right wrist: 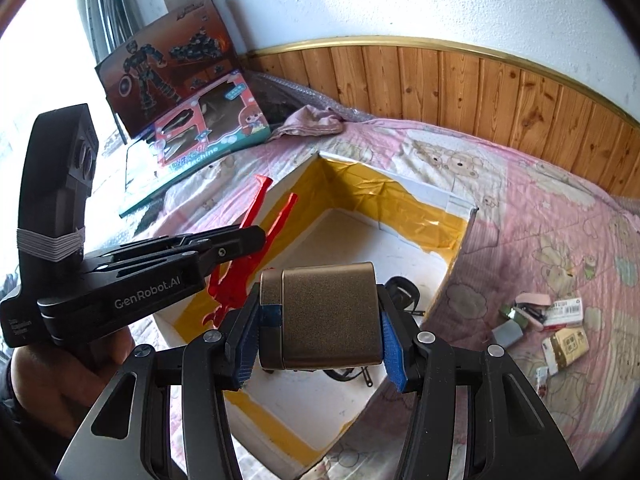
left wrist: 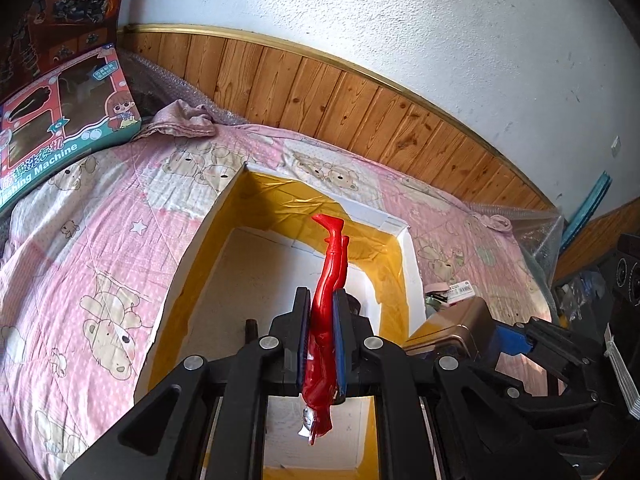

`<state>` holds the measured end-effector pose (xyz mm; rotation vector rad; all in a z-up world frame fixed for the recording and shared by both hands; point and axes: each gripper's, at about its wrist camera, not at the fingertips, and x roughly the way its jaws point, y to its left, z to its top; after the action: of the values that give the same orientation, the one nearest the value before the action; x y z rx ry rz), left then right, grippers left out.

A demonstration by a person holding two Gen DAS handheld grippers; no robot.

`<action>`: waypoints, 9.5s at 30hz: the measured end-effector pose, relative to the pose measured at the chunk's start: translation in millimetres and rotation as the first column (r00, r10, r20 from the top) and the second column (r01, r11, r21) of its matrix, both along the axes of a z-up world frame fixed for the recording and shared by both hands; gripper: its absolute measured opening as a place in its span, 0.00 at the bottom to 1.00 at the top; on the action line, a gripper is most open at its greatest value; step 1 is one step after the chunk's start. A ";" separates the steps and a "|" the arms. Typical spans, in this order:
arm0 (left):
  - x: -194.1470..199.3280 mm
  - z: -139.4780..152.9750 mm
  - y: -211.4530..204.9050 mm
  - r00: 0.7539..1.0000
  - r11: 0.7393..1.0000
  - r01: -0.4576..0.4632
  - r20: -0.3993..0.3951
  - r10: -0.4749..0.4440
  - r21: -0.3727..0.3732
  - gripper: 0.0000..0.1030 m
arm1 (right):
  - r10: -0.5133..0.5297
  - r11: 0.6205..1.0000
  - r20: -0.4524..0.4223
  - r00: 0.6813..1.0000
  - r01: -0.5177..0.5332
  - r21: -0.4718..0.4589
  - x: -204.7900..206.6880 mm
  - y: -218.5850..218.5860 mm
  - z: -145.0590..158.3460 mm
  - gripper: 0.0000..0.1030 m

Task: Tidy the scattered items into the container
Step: 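Lift and carry the gold box and red figure over the cardboard box, then open the right tool to drop the gold box while the left tool drops the figure, then withdraw both open tools from the box back over the bedspread, then reach the right tool to the lighter while the left tool reaches the white charger, then close the right tool on the lighter while the left tool closes on the charger, then carry the lighter in the right tool and the charger in the left tool over the box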

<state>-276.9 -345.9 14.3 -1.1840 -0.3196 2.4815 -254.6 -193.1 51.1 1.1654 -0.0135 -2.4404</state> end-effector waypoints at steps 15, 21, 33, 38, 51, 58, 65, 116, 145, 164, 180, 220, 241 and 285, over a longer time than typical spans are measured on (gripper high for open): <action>-78.9 -26.3 5.8 0.993 0.996 0.003 0.118 0.008 -0.094 0.11 | 0.058 0.997 0.055 0.997 -0.061 0.050 -86.8 -13.8 -26.4 0.53; -100.0 -42.7 10.9 0.989 0.989 -0.002 0.144 0.023 -0.148 0.11 | 0.058 0.996 0.074 0.996 -0.062 0.058 -106.5 -14.7 -39.5 0.53; -105.9 -54.2 6.4 0.987 0.990 -0.025 0.154 0.046 -0.138 0.28 | -0.001 0.999 0.105 0.994 0.006 -0.047 -111.7 9.3 -38.2 0.55; -91.6 -41.8 5.8 0.990 0.993 -0.027 0.134 0.042 -0.117 0.28 | 0.023 0.995 0.094 0.995 -0.013 -0.103 -87.4 13.1 -27.6 0.55; -28.1 -22.6 -5.1 0.994 0.994 -0.037 0.103 0.048 -0.106 0.28 | 0.040 0.988 0.101 0.994 -0.024 -0.150 -16.3 11.2 -26.7 0.54; 13.9 -9.4 -8.5 0.996 0.996 -0.035 0.084 0.042 -0.087 0.28 | 0.038 0.985 0.089 0.995 -0.023 -0.170 24.8 10.5 -20.1 0.54; 54.3 3.3 -3.6 0.998 0.996 -0.024 0.057 0.030 -0.091 0.28 | 0.028 0.982 0.081 0.996 -0.012 -0.191 64.1 15.3 -15.9 0.54; 223.6 55.9 230.6 0.906 0.907 0.418 -0.055 -0.421 -0.061 0.28 | -0.429 0.887 -0.062 0.901 0.408 -0.215 263.5 209.2 21.3 0.54; 86.8 -66.2 250.2 0.923 0.916 0.378 0.135 -0.361 -0.132 0.41 | -0.460 0.873 0.165 0.872 0.479 -0.095 140.4 265.0 -96.1 0.54; -35.5 -131.4 287.9 0.946 0.931 0.310 0.164 -0.280 -0.194 0.51 | -0.344 0.939 0.152 0.927 0.343 0.037 29.1 263.7 -160.3 0.53; -43.8 -153.6 285.3 0.937 0.922 0.341 0.144 -0.318 -0.181 0.33 | -0.350 0.936 0.131 0.927 0.350 0.027 11.0 265.8 -175.8 0.18; 107.7 -48.3 194.3 0.955 0.953 0.298 0.012 -0.298 -0.051 0.31 | -0.306 0.943 0.125 0.944 0.318 -0.096 125.8 192.1 -110.8 0.18; 165.7 -2.9 134.6 0.967 0.972 0.234 -0.105 -0.232 0.008 0.31 | -0.242 0.964 0.037 0.970 0.244 -0.101 169.5 142.0 -66.9 0.18; 60.8 -21.9 44.2 0.980 0.980 0.199 0.010 -0.199 0.015 0.31 | 0.020 0.998 0.007 1.000 -0.020 0.062 -52.2 10.8 -23.1 0.18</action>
<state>-216.1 -301.7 -7.6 -1.1645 -0.2099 2.2967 -306.8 -182.3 28.0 1.1942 0.0720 -2.4354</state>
